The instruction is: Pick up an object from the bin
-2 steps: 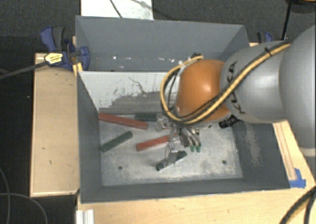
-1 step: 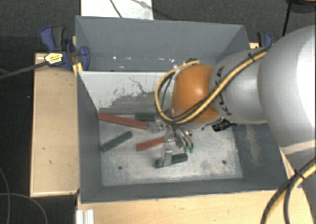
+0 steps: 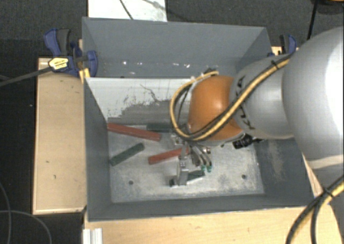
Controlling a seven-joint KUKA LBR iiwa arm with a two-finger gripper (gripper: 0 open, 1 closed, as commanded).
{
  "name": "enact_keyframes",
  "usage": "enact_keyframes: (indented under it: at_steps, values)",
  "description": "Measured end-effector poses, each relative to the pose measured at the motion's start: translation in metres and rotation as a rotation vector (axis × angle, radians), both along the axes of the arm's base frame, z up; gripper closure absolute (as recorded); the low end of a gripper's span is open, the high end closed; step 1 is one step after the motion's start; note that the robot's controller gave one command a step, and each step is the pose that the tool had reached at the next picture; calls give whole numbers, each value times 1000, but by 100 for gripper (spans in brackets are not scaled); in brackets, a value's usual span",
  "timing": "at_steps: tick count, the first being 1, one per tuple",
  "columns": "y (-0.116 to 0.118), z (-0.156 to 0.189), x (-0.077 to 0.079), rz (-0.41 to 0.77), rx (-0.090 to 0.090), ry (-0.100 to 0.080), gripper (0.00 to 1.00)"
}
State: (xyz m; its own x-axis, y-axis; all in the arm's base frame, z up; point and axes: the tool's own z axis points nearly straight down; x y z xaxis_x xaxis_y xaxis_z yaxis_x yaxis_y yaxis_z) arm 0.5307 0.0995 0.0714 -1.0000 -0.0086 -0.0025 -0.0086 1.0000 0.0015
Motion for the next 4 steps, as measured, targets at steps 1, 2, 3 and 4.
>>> enact_keyframes:
  at_steps: [1, 2, 3, 4]
  values:
    - [1, -1, 16, 8, 0, -2, 0]
    - [0, 0, 0, 0, 0, 2, 100]
    - [0, 0, 0, -1, 0, 2, 100]
    - [0, 6, -2, -2, -1, 8, 100]
